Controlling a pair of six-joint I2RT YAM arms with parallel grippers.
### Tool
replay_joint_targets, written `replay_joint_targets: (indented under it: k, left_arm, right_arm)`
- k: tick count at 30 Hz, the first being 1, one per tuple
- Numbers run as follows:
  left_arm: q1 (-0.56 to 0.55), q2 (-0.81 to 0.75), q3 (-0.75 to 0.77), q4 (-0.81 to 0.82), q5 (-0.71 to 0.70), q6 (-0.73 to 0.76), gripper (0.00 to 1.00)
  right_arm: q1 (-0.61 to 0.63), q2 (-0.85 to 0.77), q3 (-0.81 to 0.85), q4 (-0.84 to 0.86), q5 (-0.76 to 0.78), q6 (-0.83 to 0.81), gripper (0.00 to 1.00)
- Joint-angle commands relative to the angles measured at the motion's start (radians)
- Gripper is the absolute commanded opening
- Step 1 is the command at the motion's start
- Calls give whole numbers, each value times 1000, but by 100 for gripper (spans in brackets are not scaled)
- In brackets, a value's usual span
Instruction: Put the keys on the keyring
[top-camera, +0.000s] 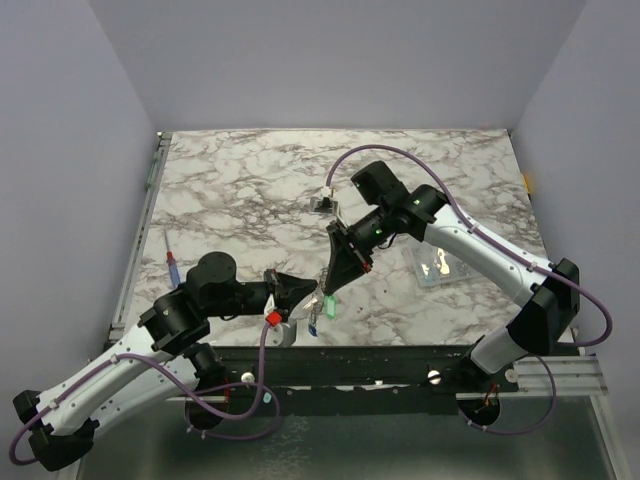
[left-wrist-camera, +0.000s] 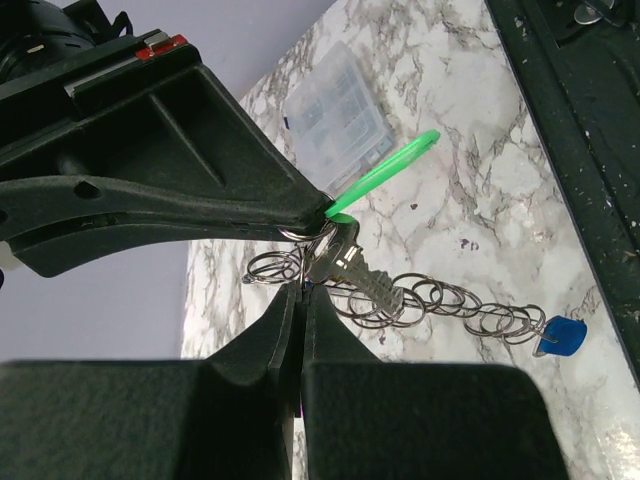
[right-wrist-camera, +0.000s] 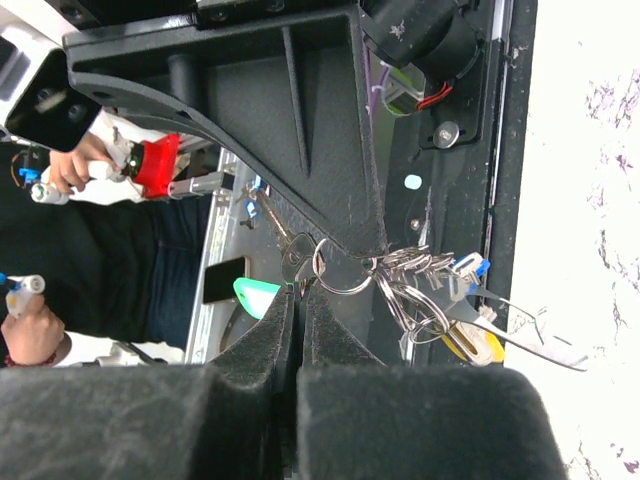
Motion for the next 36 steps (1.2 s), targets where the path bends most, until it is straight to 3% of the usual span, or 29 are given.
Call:
replay_joint_targets:
  k: [1, 15, 28, 34, 36]
  left_arm:
    - [-17, -20, -17, 3, 21, 58, 0]
    - [-31, -37, -16, 3, 25, 85, 0]
    - [-36, -43, -16, 5, 19, 99, 0]
    - [-41, -51, -31, 7, -62, 111, 0]
    - [-43, -65, -40, 7, -107, 122, 0]
  right_arm:
    - [6, -17, -8, 71, -15, 50, 1]
    - [5, 0, -20, 84, 46, 95, 1]
    - [5, 47, -3, -32, 145, 64, 1]
    - [4, 5, -35, -55, 212, 24, 1]
    - [4, -31, -65, -31, 309, 34, 1]
